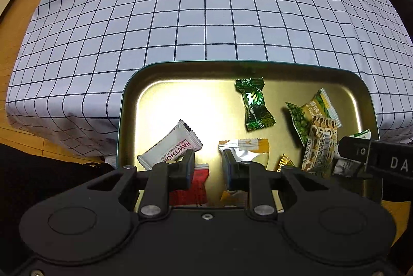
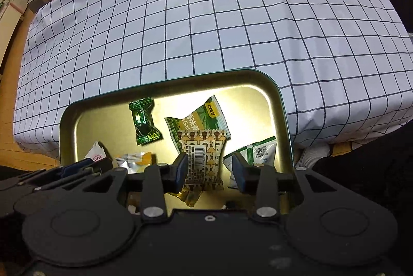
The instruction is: Organize snacks
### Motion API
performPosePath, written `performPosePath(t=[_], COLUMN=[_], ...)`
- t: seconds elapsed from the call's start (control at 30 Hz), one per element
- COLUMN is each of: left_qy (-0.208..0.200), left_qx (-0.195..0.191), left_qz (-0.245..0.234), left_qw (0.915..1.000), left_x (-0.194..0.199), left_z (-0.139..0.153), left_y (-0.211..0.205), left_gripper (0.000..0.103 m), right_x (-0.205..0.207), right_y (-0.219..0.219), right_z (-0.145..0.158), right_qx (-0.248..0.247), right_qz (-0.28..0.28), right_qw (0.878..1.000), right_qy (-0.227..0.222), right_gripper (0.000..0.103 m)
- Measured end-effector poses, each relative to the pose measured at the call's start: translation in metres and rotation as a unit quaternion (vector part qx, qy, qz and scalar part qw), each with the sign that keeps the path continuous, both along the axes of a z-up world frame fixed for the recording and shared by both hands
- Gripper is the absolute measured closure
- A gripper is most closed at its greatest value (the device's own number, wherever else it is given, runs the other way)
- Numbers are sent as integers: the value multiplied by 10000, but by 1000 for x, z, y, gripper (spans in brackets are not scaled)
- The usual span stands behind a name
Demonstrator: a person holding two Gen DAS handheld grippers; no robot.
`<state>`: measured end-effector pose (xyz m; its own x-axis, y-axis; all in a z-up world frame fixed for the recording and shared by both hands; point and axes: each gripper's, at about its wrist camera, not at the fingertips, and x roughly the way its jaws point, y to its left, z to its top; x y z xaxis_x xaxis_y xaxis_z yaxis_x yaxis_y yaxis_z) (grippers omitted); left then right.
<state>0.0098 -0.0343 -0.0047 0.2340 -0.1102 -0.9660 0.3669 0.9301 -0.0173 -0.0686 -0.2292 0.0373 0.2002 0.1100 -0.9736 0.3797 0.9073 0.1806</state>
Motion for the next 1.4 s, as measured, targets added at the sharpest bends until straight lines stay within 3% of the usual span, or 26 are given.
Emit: performPosePath(t=[0.2, 0.47, 0.87, 1.4], left_qy=[-213, -423, -324, -165], left_qx=[88, -18, -172, -76], left_qz=[-67, -56, 229, 101], left_qw=[9997, 9991, 9991, 9998], left_x=[-17, -38, -55, -62], left_z=[2, 7, 6, 1], left_y=[0, 8, 23, 23], left_gripper=[70, 70, 70, 70], right_x=[-19, -46, -72, -65], right_y=[3, 3, 7, 9], right_z=[6, 3, -1, -11], right_qx=[-217, -371, -303, -350], right_qz=[-5, -24, -11, 94], right_qw=[9995, 9992, 9995, 9993], right_qy=[-208, -122, -89, 66], right_gripper=[63, 63, 63, 63])
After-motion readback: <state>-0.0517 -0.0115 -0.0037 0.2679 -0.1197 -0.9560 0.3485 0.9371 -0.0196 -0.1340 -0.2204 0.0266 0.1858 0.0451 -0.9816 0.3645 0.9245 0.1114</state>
